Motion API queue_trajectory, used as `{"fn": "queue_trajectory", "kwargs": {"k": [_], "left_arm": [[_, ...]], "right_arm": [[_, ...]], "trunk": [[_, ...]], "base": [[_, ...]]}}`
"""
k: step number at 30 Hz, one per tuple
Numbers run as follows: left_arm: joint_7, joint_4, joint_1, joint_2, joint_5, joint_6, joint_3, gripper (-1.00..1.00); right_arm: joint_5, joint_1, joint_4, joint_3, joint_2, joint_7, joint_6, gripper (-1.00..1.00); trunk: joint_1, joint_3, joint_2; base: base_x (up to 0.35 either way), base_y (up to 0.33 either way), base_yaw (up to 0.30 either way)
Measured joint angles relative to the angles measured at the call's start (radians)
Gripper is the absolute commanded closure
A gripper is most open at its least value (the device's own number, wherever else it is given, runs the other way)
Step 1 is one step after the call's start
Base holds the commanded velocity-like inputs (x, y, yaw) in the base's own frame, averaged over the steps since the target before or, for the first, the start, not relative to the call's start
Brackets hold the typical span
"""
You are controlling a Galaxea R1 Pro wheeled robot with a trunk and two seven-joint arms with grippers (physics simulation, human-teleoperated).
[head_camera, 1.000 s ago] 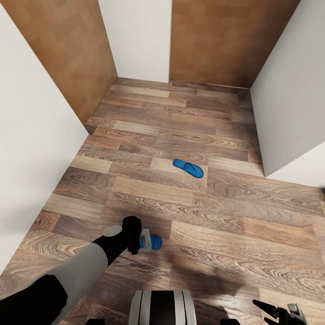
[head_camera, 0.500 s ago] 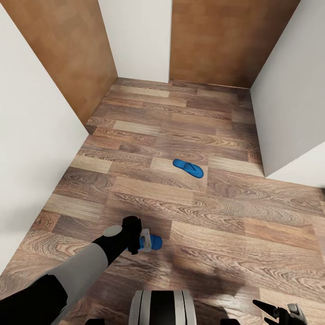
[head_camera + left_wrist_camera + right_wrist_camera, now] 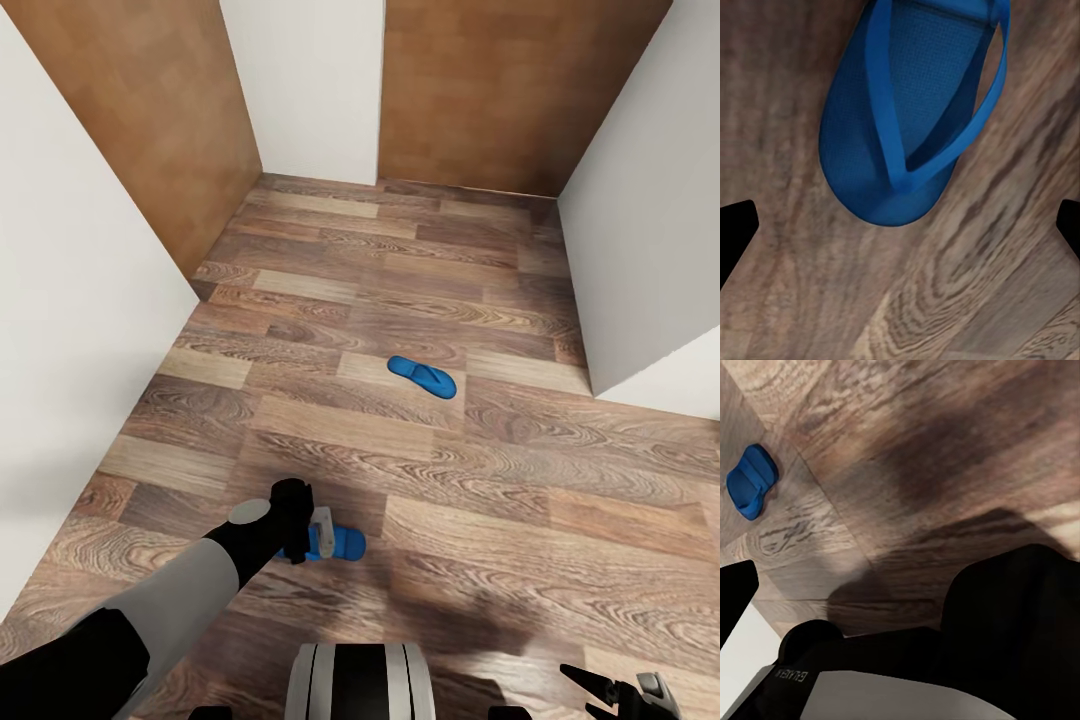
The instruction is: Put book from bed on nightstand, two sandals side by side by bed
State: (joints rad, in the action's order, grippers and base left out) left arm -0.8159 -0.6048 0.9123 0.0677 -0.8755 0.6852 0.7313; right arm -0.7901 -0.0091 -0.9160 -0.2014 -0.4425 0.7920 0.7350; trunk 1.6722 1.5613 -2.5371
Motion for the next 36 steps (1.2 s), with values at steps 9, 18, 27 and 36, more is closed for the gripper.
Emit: {"fn": "queue_trajectory", "kwargs": {"k": [9,18,27,36], "left_arm": [[0.000,0.000,0.000,0.001,0.000,0.000,0.001,-1.00],[0.001,0.000,0.000,0.001,0.000,0.000,0.001,-1.00],[0.002,-0.001,0.000,0.002,-0.002,0.000,0.001,-1.00],[0.002,0.000,0.000,0.001,-0.002,0.000,0.001,-1.00]], "right_arm": [[0.000,0.000,-0.001,0.000,0.000,0.000,0.000,-1.00],[0.000,-0.001,-0.001,0.000,0.000,0.000,0.000,-1.00],[0.000,-0.001,-0.001,0.000,0.000,0.000,0.000,-1.00],[0.000,-0.001,-0.001,0.000,0.000,0.000,0.000,-1.00]], "trunk": [[0.000,0.000,0.000],[0.000,0.000,0.000],[0.000,0.000,0.000],[0.000,0.000,0.000]], "base": [[0.000,0.000,0.000],[-0.039,0.000,0.000],[-0.030,0.000,0.000],[0.000,0.000,0.000]]}}
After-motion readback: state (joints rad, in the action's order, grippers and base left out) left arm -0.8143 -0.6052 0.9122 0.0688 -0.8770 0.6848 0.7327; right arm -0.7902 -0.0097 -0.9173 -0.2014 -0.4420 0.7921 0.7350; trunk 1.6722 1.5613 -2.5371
